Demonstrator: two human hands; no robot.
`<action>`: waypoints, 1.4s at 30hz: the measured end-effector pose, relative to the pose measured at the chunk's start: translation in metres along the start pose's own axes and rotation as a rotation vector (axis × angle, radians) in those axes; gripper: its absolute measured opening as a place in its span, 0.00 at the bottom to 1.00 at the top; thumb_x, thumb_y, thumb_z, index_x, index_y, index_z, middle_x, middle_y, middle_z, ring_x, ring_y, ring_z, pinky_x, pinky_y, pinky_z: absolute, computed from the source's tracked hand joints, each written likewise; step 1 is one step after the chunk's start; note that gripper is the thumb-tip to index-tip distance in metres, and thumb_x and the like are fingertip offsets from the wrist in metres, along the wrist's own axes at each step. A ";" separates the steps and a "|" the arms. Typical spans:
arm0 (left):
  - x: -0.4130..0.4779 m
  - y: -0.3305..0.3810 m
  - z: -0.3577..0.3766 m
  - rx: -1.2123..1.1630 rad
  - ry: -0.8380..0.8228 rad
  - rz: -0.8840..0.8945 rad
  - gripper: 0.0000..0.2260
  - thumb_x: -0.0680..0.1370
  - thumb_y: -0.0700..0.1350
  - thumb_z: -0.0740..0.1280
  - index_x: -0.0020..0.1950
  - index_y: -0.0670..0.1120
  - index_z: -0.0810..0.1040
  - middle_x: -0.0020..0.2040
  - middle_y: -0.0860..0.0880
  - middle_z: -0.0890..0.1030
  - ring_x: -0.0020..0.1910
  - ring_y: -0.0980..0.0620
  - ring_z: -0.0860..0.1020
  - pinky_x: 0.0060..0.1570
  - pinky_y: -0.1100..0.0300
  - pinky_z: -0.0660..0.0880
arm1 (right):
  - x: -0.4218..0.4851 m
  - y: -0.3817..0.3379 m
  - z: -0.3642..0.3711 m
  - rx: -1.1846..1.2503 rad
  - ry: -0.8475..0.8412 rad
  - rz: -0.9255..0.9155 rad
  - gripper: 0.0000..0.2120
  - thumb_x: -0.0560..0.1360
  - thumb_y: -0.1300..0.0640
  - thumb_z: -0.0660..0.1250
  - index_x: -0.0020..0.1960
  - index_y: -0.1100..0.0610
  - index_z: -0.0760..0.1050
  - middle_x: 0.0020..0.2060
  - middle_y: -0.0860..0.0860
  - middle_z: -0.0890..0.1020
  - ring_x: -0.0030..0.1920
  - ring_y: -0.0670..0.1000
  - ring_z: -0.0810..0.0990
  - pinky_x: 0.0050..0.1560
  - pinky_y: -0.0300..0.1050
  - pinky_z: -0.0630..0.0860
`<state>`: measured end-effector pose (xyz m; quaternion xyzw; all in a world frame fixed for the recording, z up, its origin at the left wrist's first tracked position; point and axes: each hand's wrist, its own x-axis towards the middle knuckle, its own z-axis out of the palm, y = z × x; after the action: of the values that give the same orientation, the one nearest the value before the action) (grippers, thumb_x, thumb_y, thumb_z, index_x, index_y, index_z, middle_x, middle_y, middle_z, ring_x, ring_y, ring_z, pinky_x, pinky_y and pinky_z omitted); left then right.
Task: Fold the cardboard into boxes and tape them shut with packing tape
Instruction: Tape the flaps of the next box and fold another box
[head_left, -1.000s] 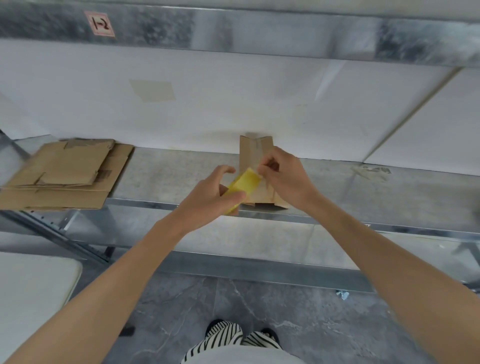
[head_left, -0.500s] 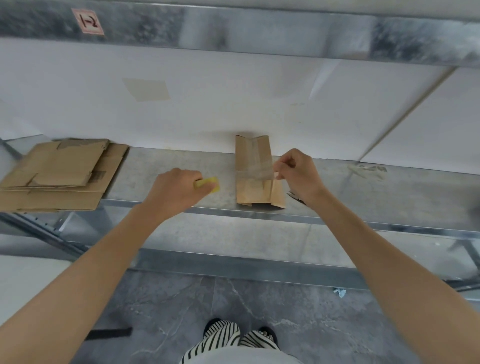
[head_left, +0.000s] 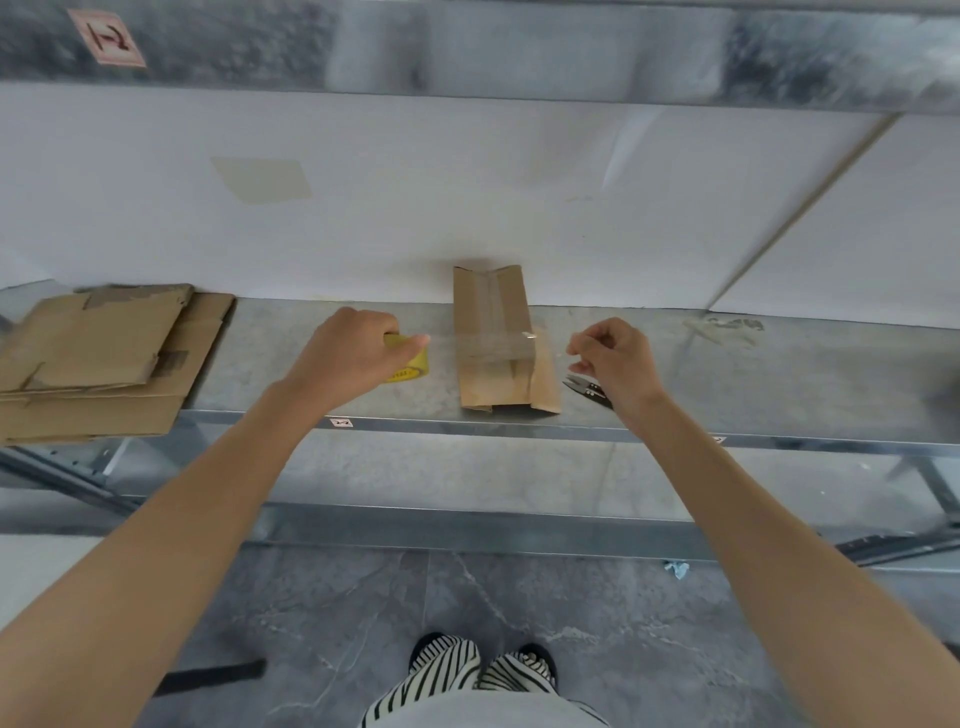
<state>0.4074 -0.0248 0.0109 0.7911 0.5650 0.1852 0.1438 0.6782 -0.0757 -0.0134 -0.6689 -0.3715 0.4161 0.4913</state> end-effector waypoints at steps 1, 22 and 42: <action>0.002 -0.001 0.002 0.013 -0.003 -0.004 0.23 0.76 0.56 0.65 0.33 0.37 0.74 0.32 0.38 0.75 0.31 0.45 0.70 0.31 0.57 0.63 | 0.001 0.001 -0.001 0.000 -0.006 0.006 0.07 0.75 0.66 0.64 0.40 0.58 0.71 0.36 0.52 0.79 0.34 0.48 0.77 0.46 0.45 0.78; 0.016 0.001 0.064 0.093 -0.140 -0.073 0.19 0.77 0.54 0.63 0.32 0.43 0.71 0.26 0.49 0.71 0.27 0.50 0.70 0.30 0.59 0.63 | 0.020 0.040 0.053 -0.233 -0.096 0.098 0.03 0.80 0.61 0.56 0.47 0.57 0.65 0.37 0.49 0.70 0.35 0.47 0.68 0.34 0.39 0.65; 0.009 0.009 0.056 -0.010 -0.233 -0.185 0.11 0.78 0.54 0.60 0.54 0.51 0.76 0.40 0.51 0.79 0.34 0.54 0.75 0.34 0.60 0.67 | 0.009 -0.009 0.081 -0.853 -0.077 -0.163 0.41 0.70 0.30 0.61 0.71 0.56 0.59 0.66 0.54 0.67 0.64 0.57 0.69 0.57 0.53 0.70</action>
<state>0.4434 -0.0200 -0.0340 0.7510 0.6140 0.0810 0.2289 0.6065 -0.0368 -0.0199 -0.7646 -0.5797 0.2099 0.1877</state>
